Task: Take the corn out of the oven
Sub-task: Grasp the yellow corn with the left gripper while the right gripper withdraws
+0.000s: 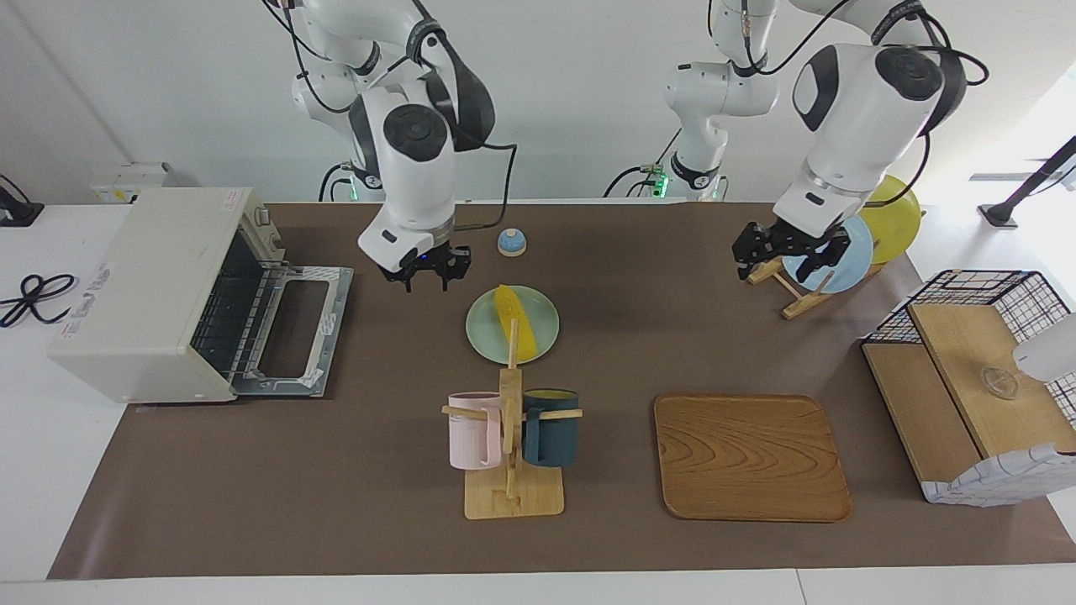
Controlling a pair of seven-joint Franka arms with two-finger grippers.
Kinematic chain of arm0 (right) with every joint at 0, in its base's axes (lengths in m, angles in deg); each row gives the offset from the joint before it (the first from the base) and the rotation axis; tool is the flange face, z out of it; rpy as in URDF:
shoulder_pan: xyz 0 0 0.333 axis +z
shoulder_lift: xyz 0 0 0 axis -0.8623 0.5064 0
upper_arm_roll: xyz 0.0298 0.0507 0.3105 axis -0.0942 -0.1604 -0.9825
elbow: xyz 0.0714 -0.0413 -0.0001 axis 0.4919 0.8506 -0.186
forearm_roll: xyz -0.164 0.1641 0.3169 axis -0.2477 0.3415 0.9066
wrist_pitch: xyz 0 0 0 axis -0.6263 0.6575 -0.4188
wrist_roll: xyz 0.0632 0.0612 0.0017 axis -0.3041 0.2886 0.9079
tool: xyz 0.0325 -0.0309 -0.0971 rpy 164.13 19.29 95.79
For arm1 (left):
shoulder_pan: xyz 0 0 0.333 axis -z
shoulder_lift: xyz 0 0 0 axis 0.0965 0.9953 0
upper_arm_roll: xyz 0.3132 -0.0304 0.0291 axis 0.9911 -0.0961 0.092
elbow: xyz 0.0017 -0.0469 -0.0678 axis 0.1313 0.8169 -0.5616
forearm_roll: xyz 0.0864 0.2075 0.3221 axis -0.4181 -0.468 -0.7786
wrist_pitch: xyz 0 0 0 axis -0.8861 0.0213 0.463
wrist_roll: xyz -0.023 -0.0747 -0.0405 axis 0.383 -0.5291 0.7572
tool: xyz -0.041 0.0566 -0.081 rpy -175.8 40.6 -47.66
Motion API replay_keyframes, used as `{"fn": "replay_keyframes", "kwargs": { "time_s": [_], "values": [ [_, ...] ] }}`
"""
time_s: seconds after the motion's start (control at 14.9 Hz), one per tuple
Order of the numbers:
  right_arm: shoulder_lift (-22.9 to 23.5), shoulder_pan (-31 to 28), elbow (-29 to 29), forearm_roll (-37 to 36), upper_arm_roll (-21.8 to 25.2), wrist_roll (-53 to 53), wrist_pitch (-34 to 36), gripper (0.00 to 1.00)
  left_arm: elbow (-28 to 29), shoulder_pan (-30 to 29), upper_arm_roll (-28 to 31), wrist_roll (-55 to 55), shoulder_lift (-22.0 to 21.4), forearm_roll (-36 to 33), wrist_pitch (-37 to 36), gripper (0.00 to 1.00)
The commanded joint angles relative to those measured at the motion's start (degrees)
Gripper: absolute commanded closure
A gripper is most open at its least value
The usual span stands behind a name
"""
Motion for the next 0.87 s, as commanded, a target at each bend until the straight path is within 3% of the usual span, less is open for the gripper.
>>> {"fn": "replay_keyframes", "kwargs": {
  "time_s": [0.0,0.07,0.34,0.54,0.81],
  "values": [
    [-7.27,-2.76,17.84,1.0,-0.77,1.13,-11.11,0.91,0.98,6.34,0.7,6.96,2.84,2.04,4.69,0.0],
    [-8.67,-3.72,22.23,1.0,-0.68,1.22,-14.98,1.0,0.98,8.8,0.7,9.86,3.82,2.05,6.19,0.0],
    [-10.18,-9.96,29.21,-1.54,-0.51,5.15,-20.02,1.0,0.98,18.3,0.7,21.72,8.82,2.84,12.69,0.0],
    [-10.45,-15.07,34.74,-1.82,-0.59,9.3,-28.87,1.0,0.98,24.37,0.7,30.08,12.69,2.84,18.49,0.0],
    [-10.53,-15.07,35.37,-1.82,-0.51,9.39,-28.73,1.0,0.54,30.0,0.88,36.24,19.18,2.84,25.96,0.0]
  ]
}}
